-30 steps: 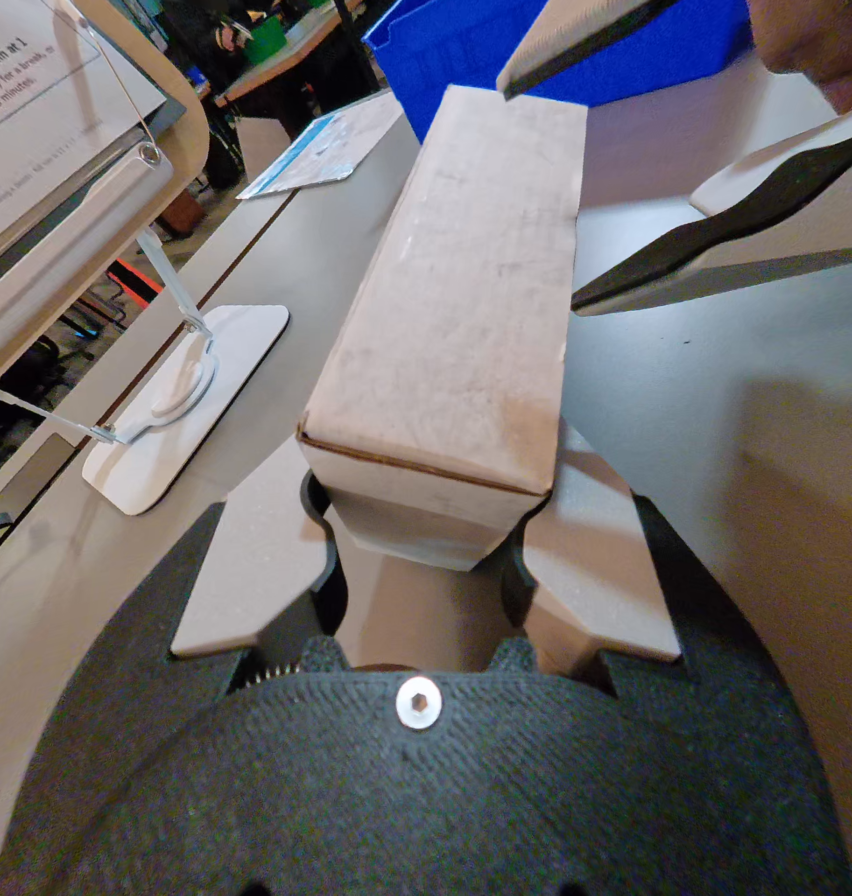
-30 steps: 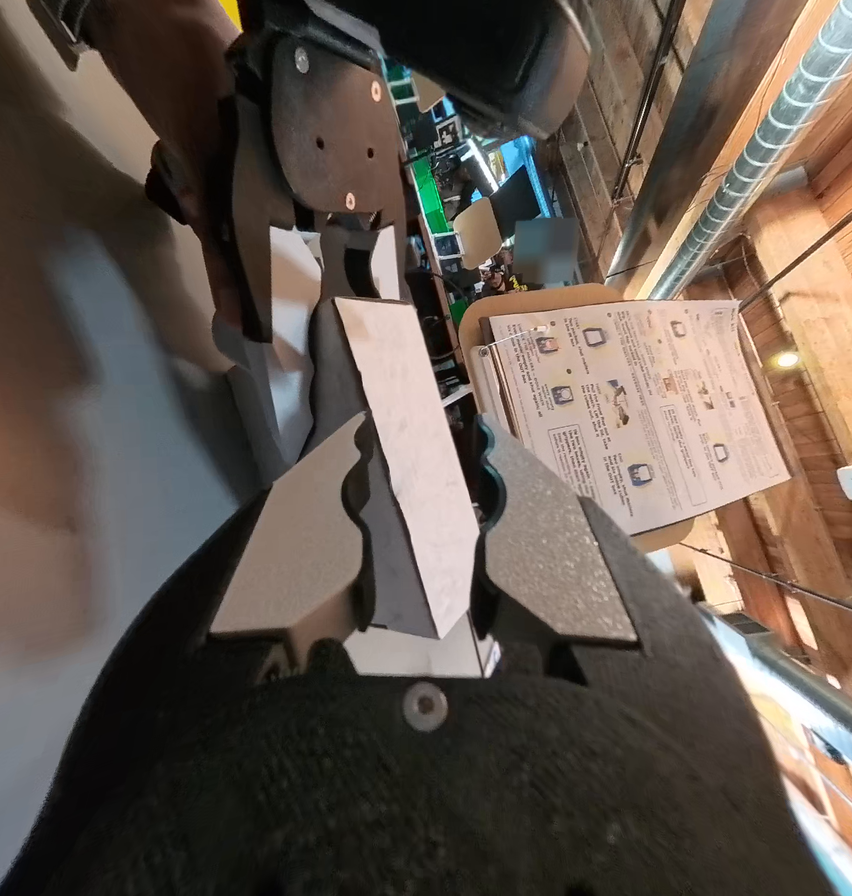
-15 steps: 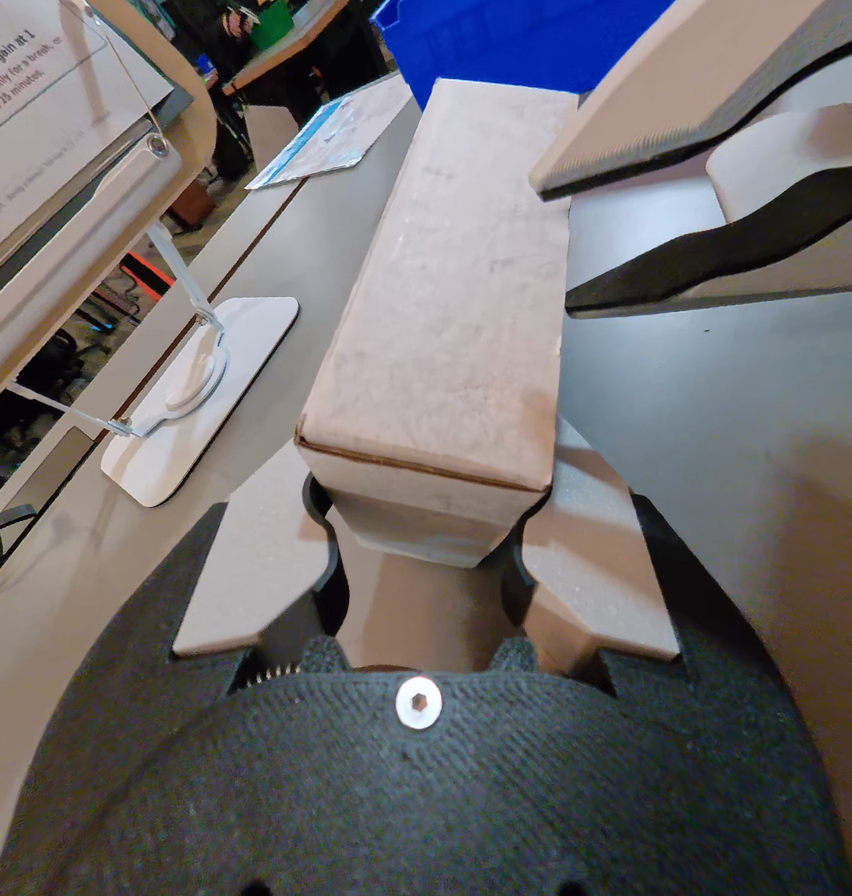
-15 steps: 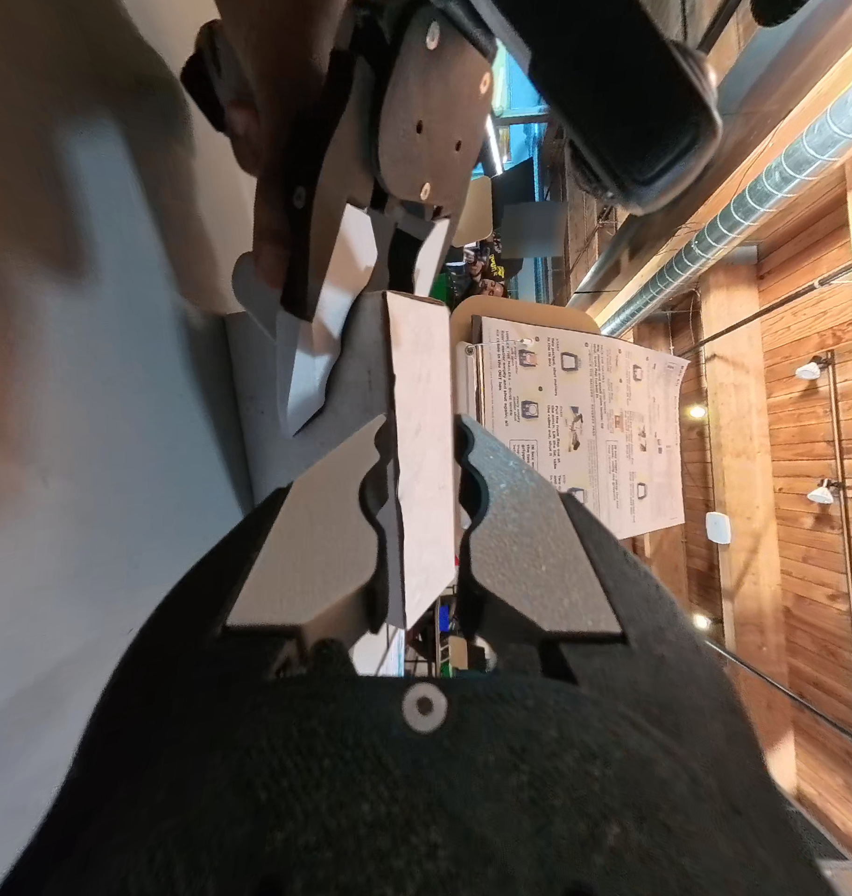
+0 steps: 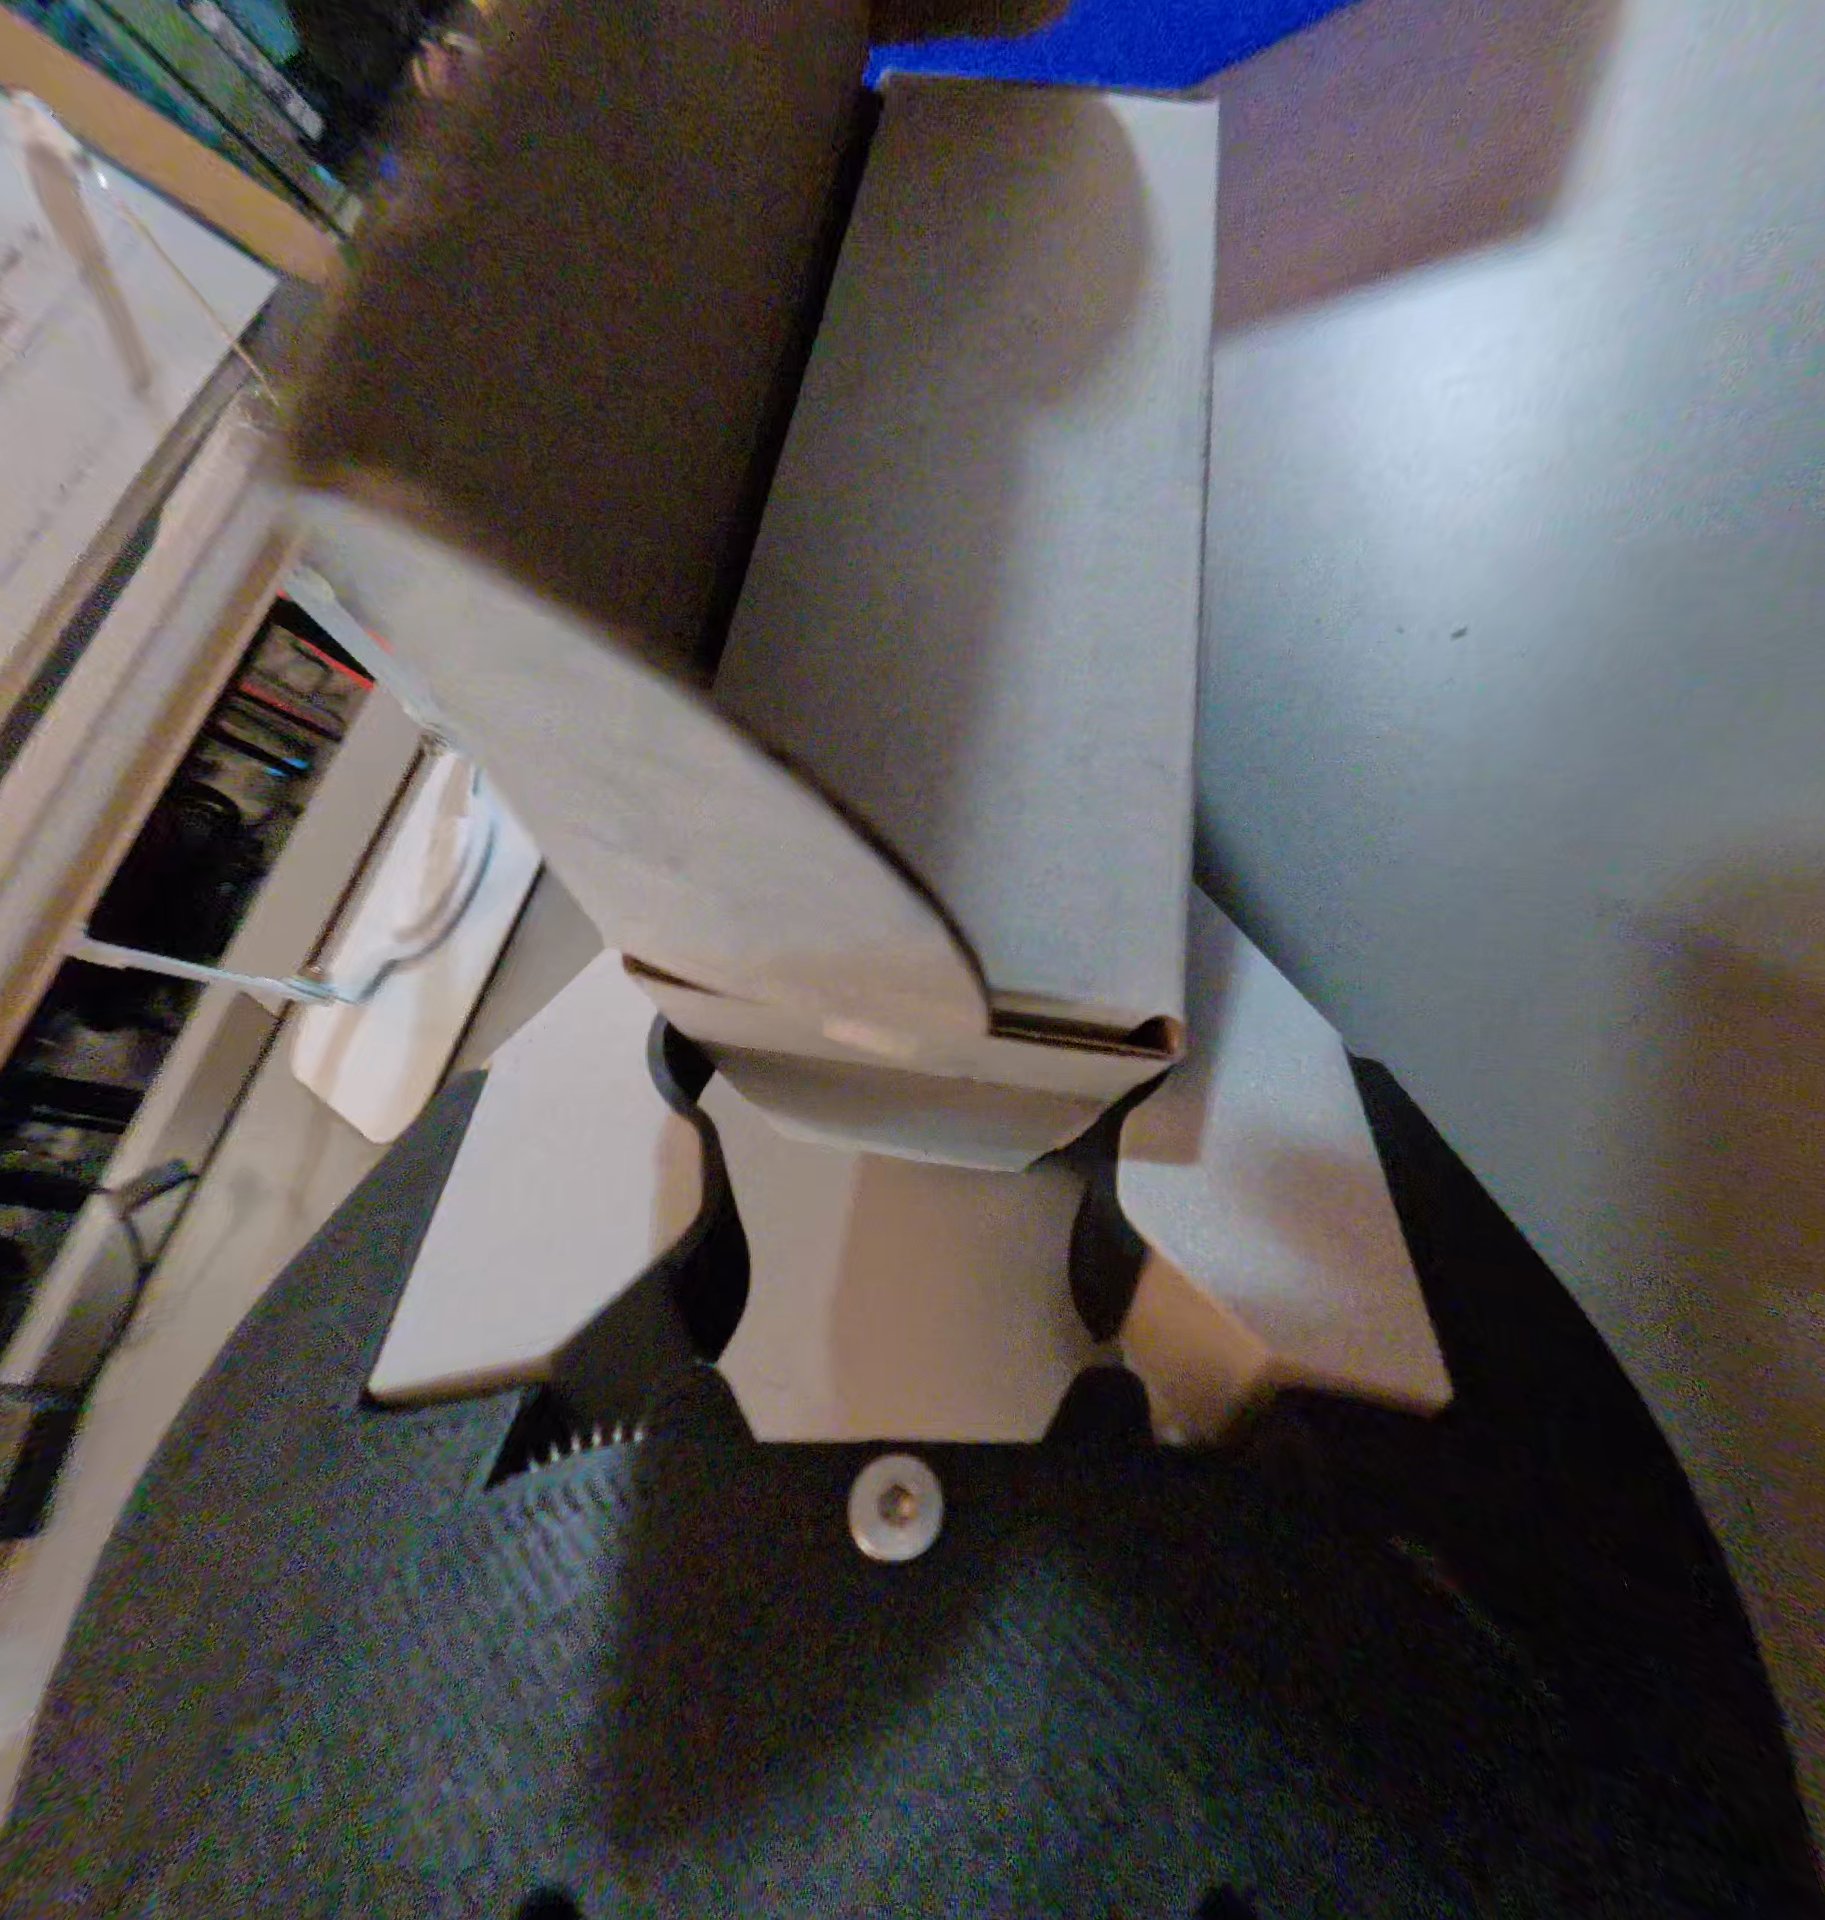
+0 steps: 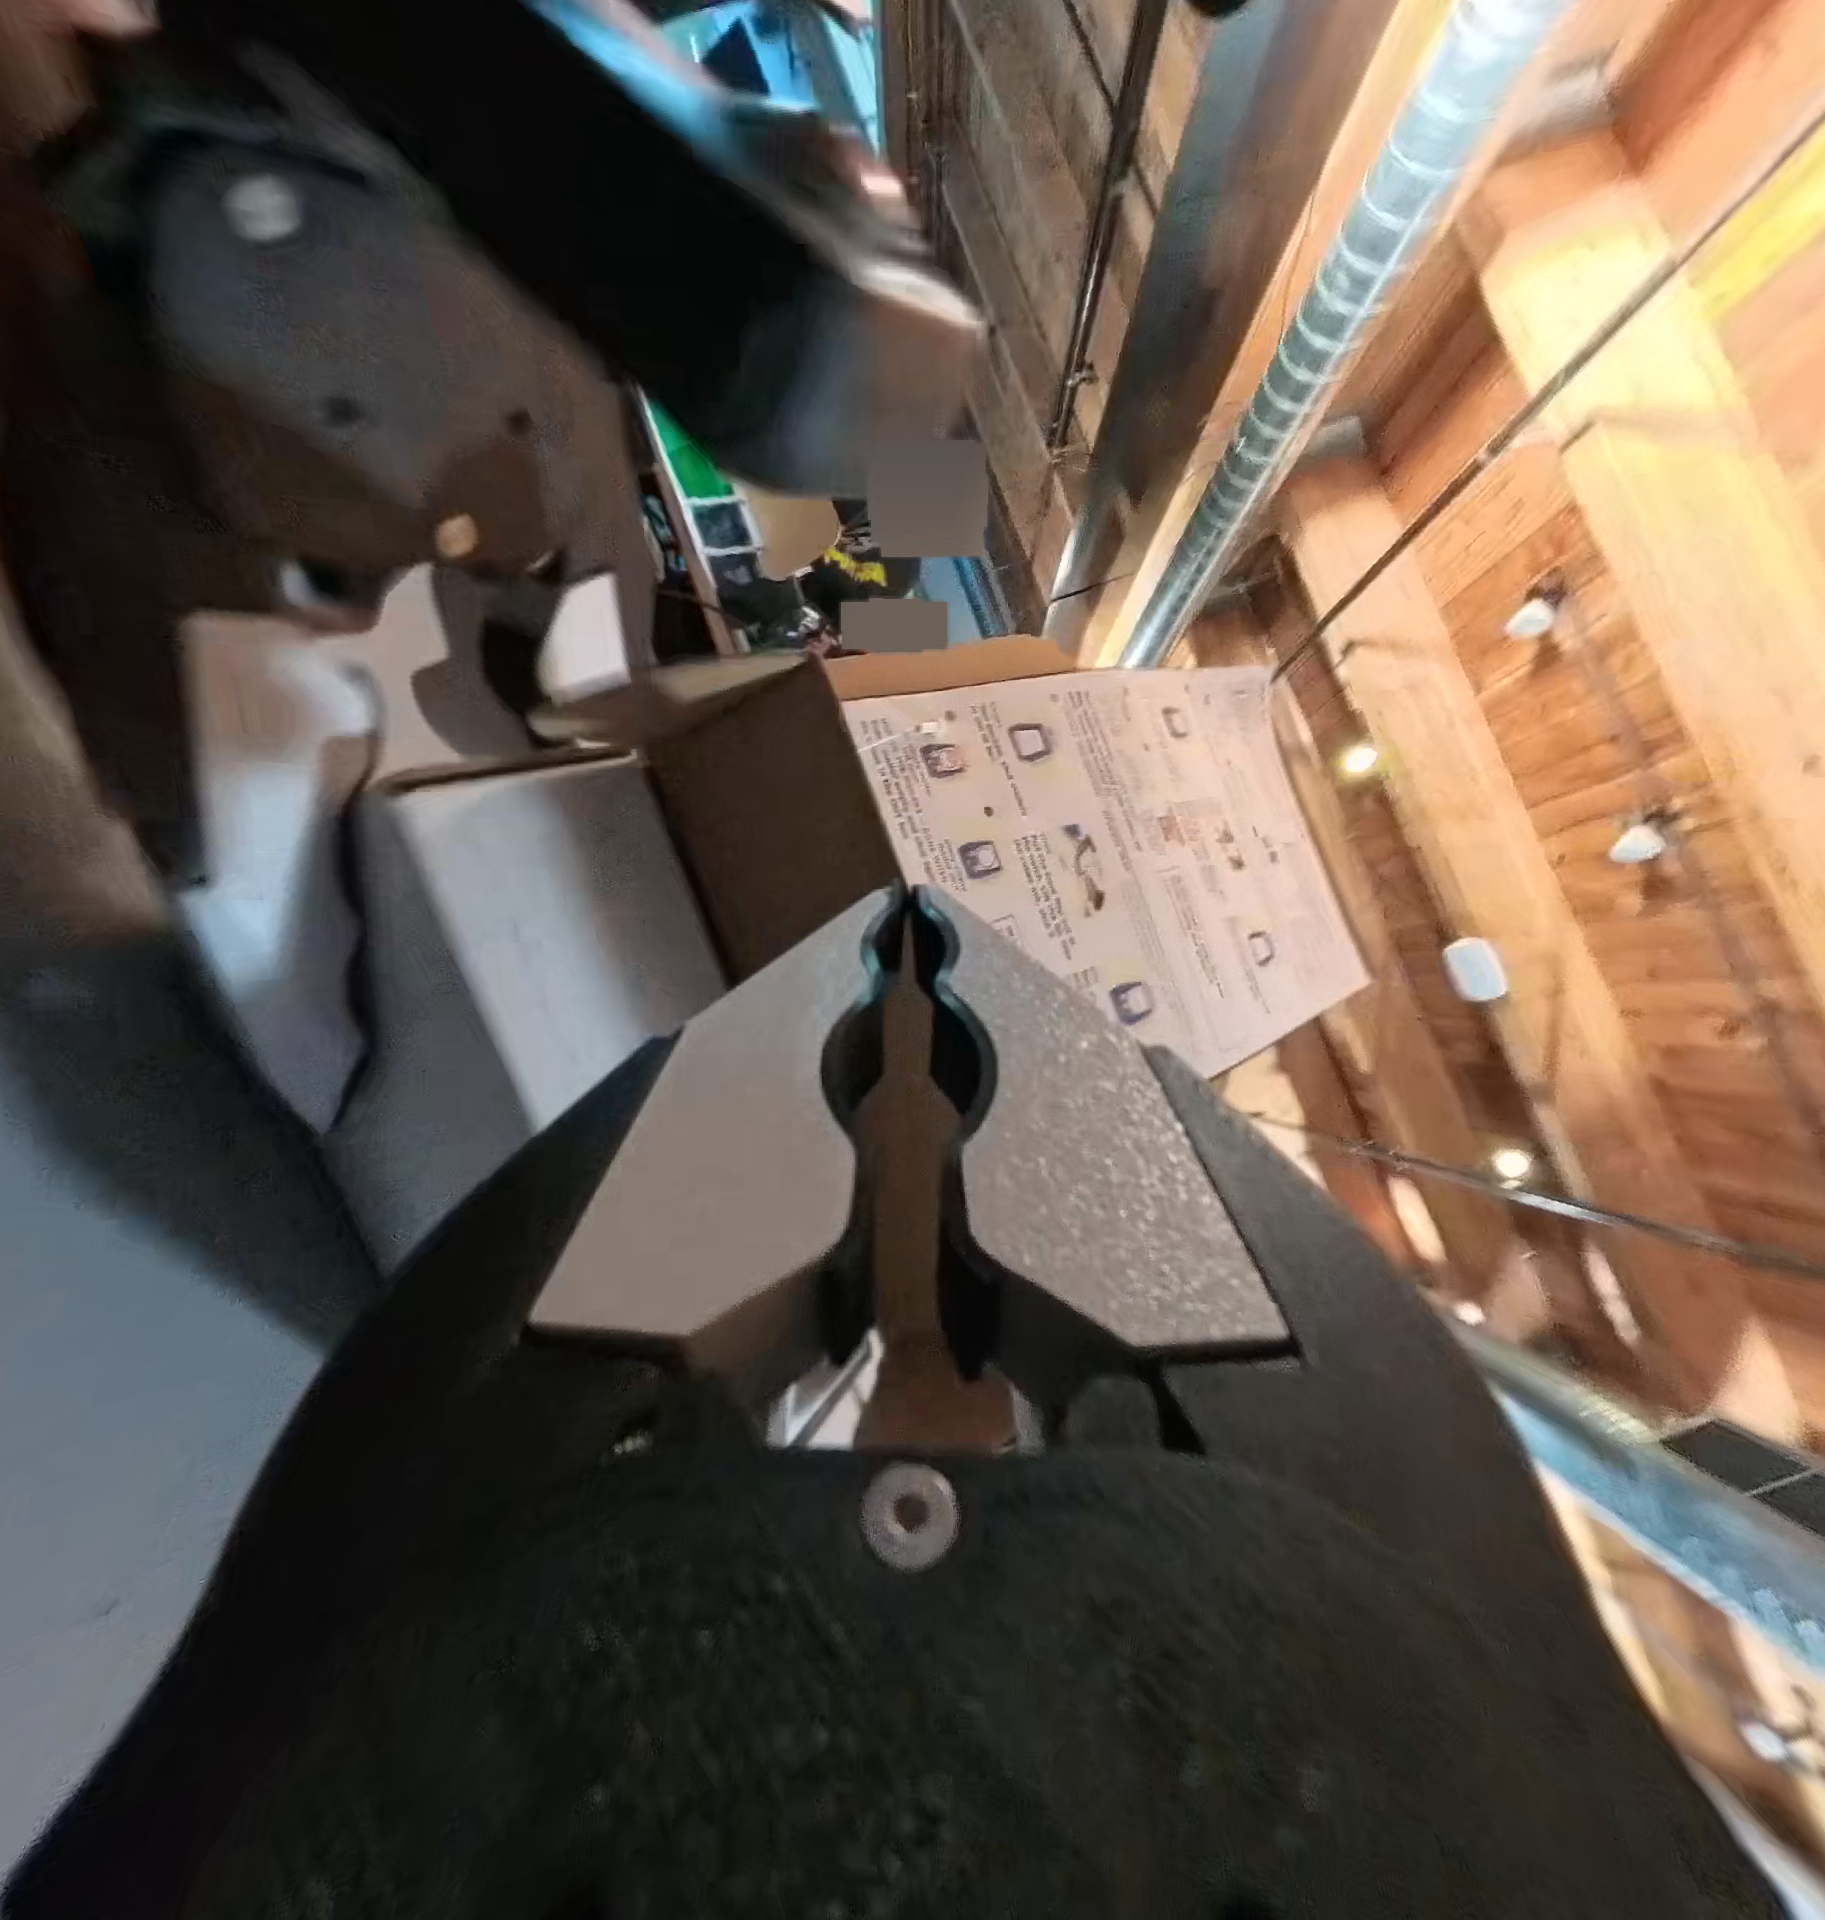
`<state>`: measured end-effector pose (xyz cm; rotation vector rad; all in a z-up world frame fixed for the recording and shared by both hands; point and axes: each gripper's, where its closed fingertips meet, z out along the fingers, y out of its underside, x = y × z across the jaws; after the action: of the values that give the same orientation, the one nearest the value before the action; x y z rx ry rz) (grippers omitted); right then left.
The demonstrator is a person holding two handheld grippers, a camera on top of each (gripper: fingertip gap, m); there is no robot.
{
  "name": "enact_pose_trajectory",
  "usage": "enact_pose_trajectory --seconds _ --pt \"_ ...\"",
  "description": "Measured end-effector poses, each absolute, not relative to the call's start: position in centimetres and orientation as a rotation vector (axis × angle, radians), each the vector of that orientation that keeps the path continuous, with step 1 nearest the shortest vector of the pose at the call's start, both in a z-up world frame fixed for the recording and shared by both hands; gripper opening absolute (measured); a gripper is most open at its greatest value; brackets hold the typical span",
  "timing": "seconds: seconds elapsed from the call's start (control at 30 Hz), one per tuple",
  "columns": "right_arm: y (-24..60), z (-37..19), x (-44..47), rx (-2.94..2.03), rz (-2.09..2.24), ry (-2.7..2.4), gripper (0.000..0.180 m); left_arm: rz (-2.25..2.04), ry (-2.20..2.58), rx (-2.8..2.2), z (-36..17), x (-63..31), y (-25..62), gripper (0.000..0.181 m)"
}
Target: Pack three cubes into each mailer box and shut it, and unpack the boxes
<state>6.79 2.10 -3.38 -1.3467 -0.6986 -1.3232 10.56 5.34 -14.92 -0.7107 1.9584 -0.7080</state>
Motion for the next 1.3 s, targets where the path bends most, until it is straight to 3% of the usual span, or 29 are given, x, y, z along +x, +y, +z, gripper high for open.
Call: enact_pose_trajectory --seconds 0.57,0.77,0.93,1.03,1.3 --pt "2.1 -6.3 7.1 -1.457 -1.149 -0.732 0.0 -0.839 1.894 -0.857 -14.6 10.9 6.7 0.078" --pt "2.6 -7.8 9.6 -1.697 -0.716 -0.347 0.017 -0.753 1.9 -0.68 -14.6 10.5 6.2 0.077" --pt "2.4 -7.5 9.9 -1.721 -0.479 -0.171 0.005 -0.717 1.896 -0.588 -14.7 10.3 6.1 0.078" --pt "2.4 -7.9 10.3 -1.747 -0.46 -0.128 0.021 -0.805 1.915 -0.559 -14.5 9.7 5.5 0.077" --pt "2.2 -8.2 11.1 -1.765 -0.428 -0.07 0.024 -1.147 1.893 -0.574 -11.3 7.7 3.7 0.076"
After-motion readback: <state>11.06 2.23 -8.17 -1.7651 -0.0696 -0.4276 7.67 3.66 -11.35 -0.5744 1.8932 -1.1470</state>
